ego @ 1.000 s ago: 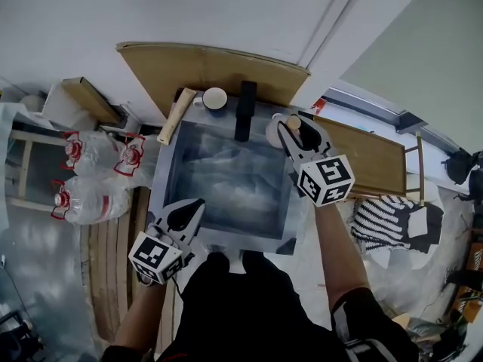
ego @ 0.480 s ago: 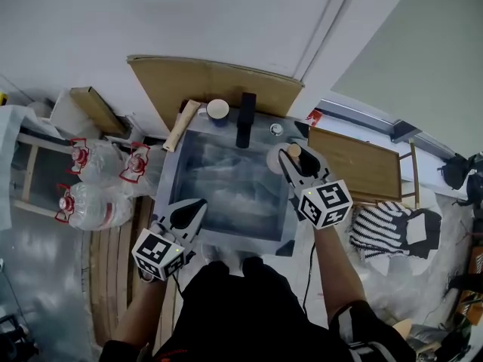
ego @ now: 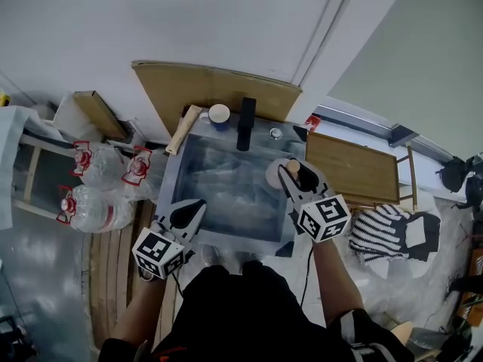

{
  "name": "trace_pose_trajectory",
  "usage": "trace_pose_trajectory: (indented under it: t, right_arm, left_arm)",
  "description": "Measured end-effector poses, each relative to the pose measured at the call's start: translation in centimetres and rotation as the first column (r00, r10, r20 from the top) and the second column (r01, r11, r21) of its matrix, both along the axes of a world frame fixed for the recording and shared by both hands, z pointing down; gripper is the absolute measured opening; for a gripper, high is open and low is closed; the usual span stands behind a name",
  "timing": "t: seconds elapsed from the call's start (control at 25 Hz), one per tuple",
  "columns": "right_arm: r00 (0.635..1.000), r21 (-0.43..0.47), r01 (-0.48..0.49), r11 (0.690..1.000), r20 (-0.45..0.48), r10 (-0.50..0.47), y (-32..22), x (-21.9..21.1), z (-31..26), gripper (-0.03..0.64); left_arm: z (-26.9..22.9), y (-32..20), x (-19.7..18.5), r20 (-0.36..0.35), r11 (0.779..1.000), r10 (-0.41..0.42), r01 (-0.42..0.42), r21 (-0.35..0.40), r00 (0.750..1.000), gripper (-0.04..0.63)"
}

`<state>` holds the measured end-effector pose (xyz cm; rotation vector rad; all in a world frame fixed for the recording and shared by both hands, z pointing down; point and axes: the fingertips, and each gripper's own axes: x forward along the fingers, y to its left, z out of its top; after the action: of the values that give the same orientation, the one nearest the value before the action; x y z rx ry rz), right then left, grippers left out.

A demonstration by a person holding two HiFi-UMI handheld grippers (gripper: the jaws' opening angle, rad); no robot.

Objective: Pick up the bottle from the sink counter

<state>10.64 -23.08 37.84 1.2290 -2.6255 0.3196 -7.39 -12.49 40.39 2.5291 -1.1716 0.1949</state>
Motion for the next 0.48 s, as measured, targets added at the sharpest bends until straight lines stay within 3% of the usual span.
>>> trace_pose_trajectory:
  t: [0.48]
  right_arm:
    - [1.0, -0.025, 0.025, 0.999, -0.008, -0.025, 2.7, -0.8, 0.3, 0.143]
  left_arm:
    - [-0.8, -0.6, -0.4, -0.006, 1.0, 0.001, -0.001, 0.023, 1.0, 0.02]
